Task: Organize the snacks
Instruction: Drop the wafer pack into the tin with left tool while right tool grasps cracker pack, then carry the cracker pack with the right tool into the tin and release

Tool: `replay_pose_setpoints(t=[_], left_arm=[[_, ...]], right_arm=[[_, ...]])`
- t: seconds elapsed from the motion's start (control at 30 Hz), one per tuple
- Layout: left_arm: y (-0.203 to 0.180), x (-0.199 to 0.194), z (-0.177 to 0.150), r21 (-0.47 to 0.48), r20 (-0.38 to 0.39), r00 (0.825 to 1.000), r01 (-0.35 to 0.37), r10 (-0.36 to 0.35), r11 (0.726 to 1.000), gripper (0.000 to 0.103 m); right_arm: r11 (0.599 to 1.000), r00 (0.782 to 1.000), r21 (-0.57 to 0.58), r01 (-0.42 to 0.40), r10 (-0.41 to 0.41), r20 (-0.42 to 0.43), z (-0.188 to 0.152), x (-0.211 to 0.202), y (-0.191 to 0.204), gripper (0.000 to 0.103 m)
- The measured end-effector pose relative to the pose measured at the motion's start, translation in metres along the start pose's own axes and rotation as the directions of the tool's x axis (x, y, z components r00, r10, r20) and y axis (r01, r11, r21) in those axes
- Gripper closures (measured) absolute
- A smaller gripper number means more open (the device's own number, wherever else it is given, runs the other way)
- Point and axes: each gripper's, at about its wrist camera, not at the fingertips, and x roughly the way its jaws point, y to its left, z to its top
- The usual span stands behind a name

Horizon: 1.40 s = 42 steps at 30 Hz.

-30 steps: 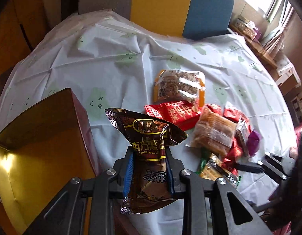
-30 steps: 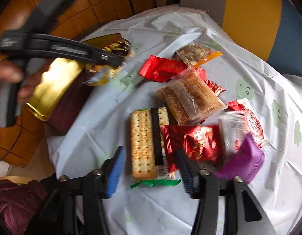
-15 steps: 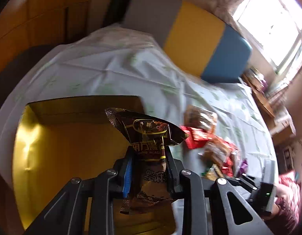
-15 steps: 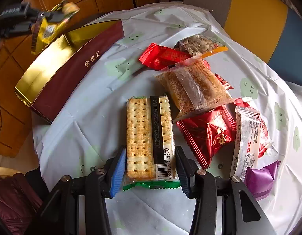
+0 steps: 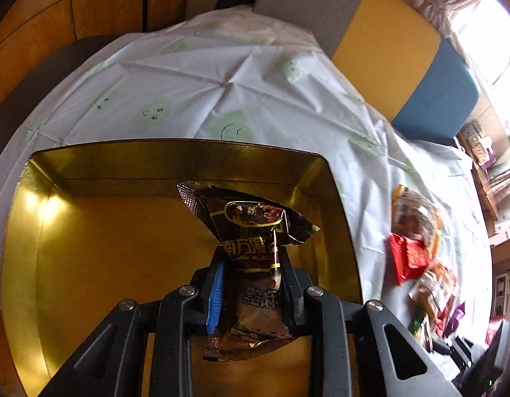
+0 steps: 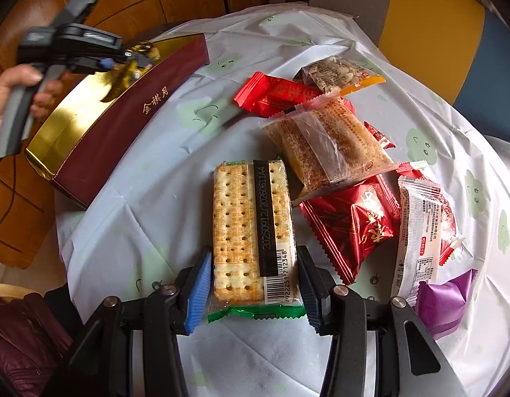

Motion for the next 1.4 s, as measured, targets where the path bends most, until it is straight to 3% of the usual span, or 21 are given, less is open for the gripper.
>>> replay_pose_setpoints(t=[0.13,0.2,0.4,0.63,0.83,1.0,1.2,1.4], left_arm=[[-0.003,0.005,0.007,0.011,0.0,1.0,0.016,-0.016,1.0,0.071],[-0.002,0.002,0.009,0.011,0.009,0.999,0.032,-0.033,0.999,0.064],[0.006,-0.024,0.005,-0.02,0.06,0.998,0.022,-0.021,1.0,0.064],[0.01,-0.081,-0.047,0.031,0.192,0.979,-0.071,0.063,0.997,0.064],[0.006,-0.103,-0.097,0.087,0.24,0.969,-0.087,0.064,0.992,0.063],[-0.009,-0.11,-0.126,0.15,0.283,0.957,-0.113,0.067,0.982,0.063],[-0.017,-0.106,-0.145,0.164,0.288,0.955,-0.121,0.07,0.979,0.063],[-0.013,-0.108,-0.155,0.142,0.288,0.955,-0.114,0.069,0.983,0.063]], right_arm=[[1.0,1.0,0.0,0.001,-0.001,0.0,0.0,0.0,0.0,0.053],[1.0,1.0,0.0,0.001,-0.001,0.001,0.0,0.0,0.0,0.053],[1.0,1.0,-0.001,0.006,-0.006,0.003,-0.001,0.0,0.0,0.053],[1.0,1.0,0.016,0.006,-0.006,0.003,0.001,0.0,0.0,0.051],[0.998,1.0,0.063,0.008,-0.007,-0.016,0.007,0.001,-0.003,0.051],[0.996,0.998,0.07,0.057,-0.055,-0.029,0.011,0.002,-0.001,0.051],[0.991,0.992,0.056,0.12,-0.122,0.023,0.003,0.004,0.011,0.053],[0.993,0.993,0.086,0.084,-0.091,0.08,-0.005,0.004,0.007,0.051]])
